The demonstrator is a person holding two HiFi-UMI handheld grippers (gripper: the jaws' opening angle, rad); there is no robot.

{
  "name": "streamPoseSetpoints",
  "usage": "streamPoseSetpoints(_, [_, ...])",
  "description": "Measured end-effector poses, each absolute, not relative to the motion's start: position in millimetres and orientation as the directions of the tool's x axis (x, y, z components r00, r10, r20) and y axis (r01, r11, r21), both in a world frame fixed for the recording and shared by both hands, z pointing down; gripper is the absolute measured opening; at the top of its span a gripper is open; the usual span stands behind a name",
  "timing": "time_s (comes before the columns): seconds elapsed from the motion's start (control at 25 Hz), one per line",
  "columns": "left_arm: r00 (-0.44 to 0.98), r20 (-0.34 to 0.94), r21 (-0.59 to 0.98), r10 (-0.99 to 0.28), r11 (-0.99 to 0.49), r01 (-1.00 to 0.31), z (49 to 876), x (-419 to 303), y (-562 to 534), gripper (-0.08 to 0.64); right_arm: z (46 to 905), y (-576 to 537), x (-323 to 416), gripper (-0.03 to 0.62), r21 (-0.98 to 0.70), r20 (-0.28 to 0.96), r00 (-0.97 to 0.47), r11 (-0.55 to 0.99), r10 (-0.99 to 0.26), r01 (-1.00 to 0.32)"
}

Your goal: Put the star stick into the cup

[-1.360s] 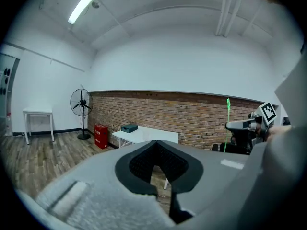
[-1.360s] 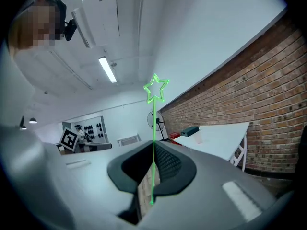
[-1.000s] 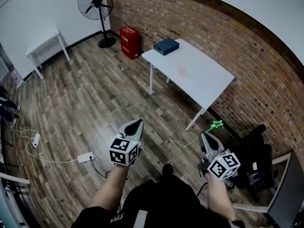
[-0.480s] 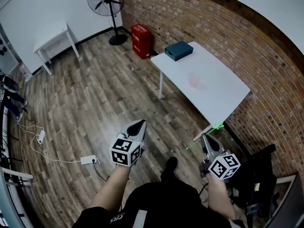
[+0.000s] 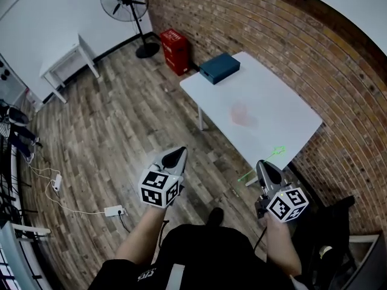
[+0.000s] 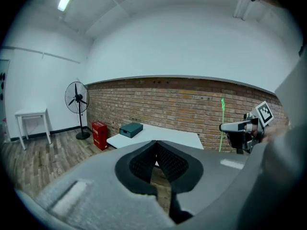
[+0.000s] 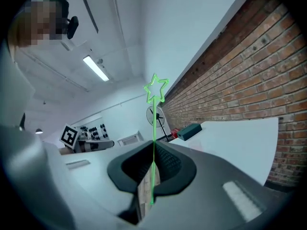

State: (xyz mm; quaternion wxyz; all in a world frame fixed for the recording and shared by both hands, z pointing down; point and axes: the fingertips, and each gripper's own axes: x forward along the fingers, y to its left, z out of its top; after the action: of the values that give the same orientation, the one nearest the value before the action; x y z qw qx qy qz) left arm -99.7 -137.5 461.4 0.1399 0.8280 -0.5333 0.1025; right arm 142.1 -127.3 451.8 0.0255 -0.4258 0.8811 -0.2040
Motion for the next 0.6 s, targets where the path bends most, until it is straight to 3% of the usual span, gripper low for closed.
streamPoseSetpoints(0.6, [0.455,0.357,0.130,-0.816,-0.439,-0.889,476,-56,-214,0.006,478,-187,190,0.006,-0.434,0.164,-0.595,0.485,-0.787,-0.760])
